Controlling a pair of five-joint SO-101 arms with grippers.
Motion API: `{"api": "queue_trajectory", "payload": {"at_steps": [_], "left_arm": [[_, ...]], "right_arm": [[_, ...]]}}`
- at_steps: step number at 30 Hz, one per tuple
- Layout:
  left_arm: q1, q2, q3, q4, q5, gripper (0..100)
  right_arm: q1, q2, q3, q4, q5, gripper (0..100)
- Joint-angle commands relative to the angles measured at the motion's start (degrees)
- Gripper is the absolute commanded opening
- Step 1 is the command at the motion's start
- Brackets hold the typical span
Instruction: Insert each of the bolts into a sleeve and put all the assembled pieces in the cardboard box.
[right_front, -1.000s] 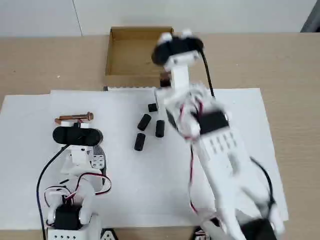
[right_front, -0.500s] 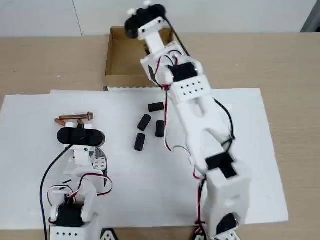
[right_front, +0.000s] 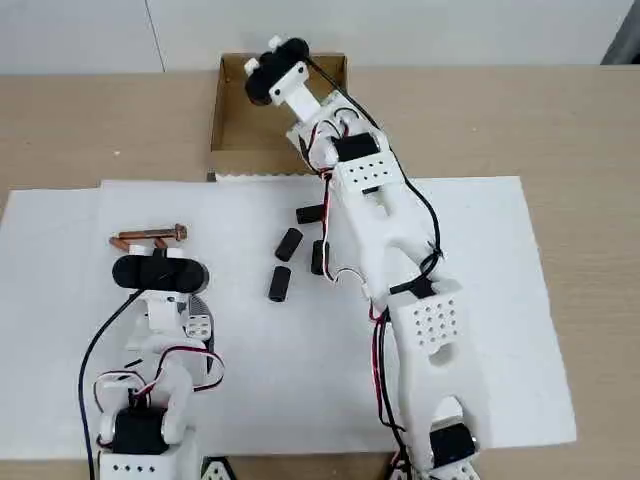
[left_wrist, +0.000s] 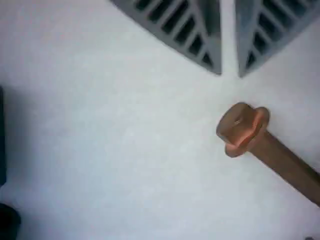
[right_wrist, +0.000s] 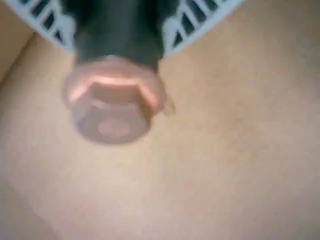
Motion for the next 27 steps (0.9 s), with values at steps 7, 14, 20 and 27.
{"api": "queue_trajectory", "payload": {"at_steps": [7, 14, 20, 27], "left_arm": [[0.0, -0.4, -0.3, 0.3, -0.3, 1], [0.1, -0.4, -0.3, 0.2, -0.4, 1], [0.1, -0.4, -0.3, 0.0, -0.4, 1], [0.1, -0.4, -0.3, 0.0, -0.4, 1]], "right_arm": [[0.5, -1.5, -4.3, 0.0, 1.3, 9.5], [0.1, -8.2, -4.3, 6.2, 1.1, 0.2], [0.4, -15.9, -4.3, 17.7, -4.0, 0.4], [-0.7, -24.4, -4.3, 33.6, -9.9, 0.4]]}}
